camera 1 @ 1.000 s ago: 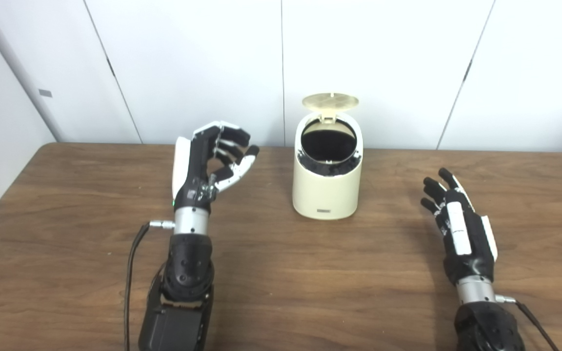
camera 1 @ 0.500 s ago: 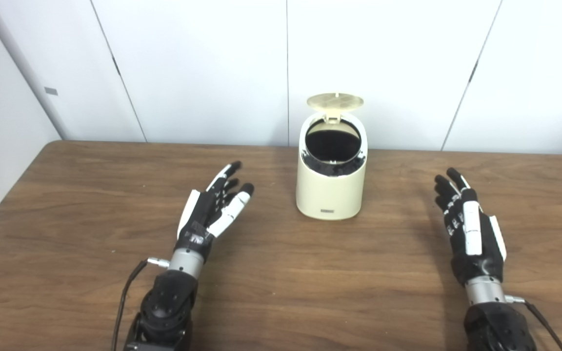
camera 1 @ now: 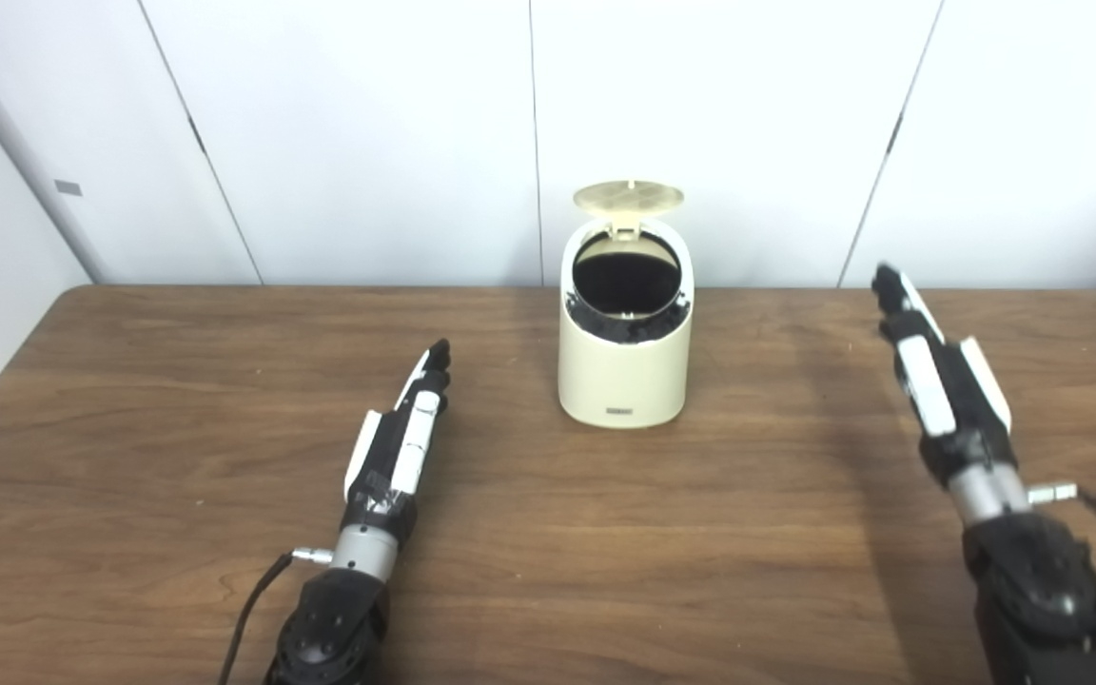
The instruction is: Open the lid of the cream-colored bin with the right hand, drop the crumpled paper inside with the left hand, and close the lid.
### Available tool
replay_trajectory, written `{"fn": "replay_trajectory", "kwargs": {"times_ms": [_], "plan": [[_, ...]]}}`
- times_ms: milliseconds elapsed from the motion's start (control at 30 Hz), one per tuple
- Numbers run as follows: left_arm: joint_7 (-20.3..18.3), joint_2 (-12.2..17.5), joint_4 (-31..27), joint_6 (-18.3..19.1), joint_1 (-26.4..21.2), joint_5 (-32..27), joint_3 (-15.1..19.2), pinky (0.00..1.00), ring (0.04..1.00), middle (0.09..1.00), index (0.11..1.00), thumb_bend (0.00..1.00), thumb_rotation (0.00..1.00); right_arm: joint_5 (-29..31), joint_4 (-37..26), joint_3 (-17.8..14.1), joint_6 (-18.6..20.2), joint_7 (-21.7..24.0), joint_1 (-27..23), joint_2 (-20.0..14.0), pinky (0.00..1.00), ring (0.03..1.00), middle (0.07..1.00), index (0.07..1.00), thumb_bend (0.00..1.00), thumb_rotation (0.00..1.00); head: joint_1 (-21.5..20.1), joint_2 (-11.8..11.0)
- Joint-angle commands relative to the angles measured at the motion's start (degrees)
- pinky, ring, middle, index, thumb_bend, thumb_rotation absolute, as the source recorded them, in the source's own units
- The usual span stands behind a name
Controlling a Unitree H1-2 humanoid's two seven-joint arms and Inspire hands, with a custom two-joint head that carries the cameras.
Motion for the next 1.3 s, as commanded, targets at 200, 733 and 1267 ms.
{"fn": "replay_trajectory", "kwargs": {"times_ms": [200,733,1267], "plan": [[1.06,-0.56,1.61,-3.35,-0.39,-1.18,1.0,1.0,1.0,1.0,1.0,0.54,1.0,-8.24,-7.19,4.81,10.17,5.15,-10.75,-4.48,0.84,0.914,0.963,0.966,0.62,1.0,-1.4,-0.15],[0.67,-0.75,3.05,-3.97,-0.15,-1.99,0.75,1.0,1.0,1.0,1.0,0.48,1.0,-21.74,-7.12,13.54,21.53,12.11,-25.36,-6.75,0.82,0.909,0.936,0.938,0.6,1.0,-3.36,-0.87],[0.13,-0.91,4.66,-4.62,-0.21,-2.57,0.48,1.0,1.0,1.0,1.0,0.48,1.0,-24.33,-4.56,17.26,17.33,16.83,-30.54,-8.14,0.81,0.886,0.902,0.896,0.61,1.0,-3.89,-1.32]]}}
